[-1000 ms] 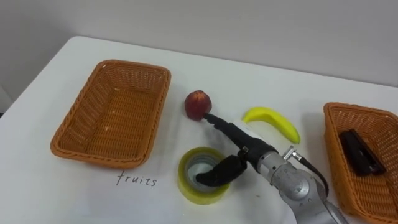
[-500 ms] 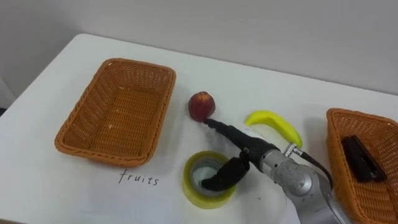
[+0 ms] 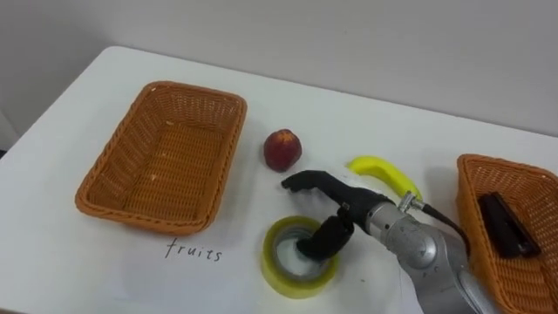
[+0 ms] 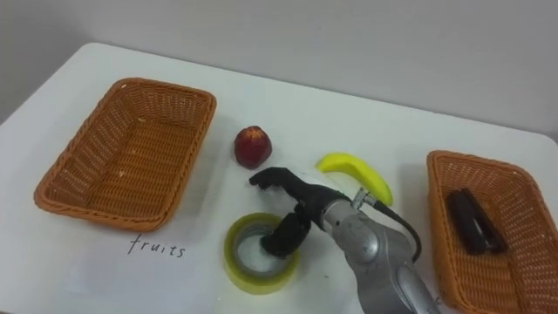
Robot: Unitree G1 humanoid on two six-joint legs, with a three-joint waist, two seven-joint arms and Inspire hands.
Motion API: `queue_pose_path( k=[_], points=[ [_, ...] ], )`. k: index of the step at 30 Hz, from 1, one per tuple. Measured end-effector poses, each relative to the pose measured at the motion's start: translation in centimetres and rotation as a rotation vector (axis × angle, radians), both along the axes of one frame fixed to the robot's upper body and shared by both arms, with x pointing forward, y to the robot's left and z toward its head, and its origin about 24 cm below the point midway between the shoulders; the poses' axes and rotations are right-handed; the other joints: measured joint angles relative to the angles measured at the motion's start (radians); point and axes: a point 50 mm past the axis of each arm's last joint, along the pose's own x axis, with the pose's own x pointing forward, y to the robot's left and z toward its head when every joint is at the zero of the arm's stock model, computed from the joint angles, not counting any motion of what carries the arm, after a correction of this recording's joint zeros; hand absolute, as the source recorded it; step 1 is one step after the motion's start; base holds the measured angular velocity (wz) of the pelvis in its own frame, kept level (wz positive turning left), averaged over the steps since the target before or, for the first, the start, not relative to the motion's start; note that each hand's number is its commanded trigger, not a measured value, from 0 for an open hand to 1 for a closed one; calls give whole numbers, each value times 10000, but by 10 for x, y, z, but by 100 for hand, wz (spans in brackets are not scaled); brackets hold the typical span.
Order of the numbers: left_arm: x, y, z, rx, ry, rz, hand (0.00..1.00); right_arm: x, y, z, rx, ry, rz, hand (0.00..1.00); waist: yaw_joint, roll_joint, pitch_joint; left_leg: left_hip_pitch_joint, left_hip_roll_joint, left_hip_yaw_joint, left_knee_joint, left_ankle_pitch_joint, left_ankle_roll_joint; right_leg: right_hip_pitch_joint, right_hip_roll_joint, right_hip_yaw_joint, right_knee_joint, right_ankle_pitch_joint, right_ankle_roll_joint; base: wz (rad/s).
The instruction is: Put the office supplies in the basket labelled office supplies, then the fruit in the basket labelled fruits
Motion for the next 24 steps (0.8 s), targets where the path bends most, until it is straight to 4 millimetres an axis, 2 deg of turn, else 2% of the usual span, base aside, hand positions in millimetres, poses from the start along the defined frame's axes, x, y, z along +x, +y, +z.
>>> queue_pose_path(
  k=[6,11,24],
  points=[
    [3,1,1,24,-275,52,0,1,-2,1,-320,-186,-33,100,147,-28,-17,2,-13,4,8,1,-3,35,9,56,-102,0,1,-1],
    [4,2,1,194,-341,84,0,2,-3,1,-533,-321,-84,100,158,-30,-16,36,-23,2,-4,3,0,58,5,228,-109,0,0,0],
    [9,3,3,398,-613,50,0,0,-8,1,-571,-249,-135,100,141,14,-2,171,-33,6,-117,6,7,124,14,267,-107,-1,2,0]
  ],
)
